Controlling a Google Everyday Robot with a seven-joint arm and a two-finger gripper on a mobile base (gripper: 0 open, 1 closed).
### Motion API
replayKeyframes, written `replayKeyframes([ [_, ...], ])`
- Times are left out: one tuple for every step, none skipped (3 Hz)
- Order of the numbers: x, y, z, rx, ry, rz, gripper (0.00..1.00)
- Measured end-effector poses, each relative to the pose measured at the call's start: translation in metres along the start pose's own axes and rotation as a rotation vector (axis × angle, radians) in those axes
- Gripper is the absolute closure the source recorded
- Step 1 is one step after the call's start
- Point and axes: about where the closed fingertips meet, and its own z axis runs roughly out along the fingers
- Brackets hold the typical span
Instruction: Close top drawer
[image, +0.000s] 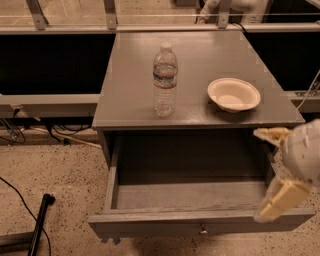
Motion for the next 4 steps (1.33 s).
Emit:
replayKeyframes([
  [0.046, 0.021, 0.032, 0.004, -0.04, 0.07, 0.0],
  [0.049, 0.023, 0.036, 0.002, -0.038, 0.076, 0.0],
  [0.07, 0.027, 0.051, 0.007, 0.046, 0.015, 0.0],
  [0.104, 0.041, 0.067, 0.022, 0.106, -0.057, 0.15],
])
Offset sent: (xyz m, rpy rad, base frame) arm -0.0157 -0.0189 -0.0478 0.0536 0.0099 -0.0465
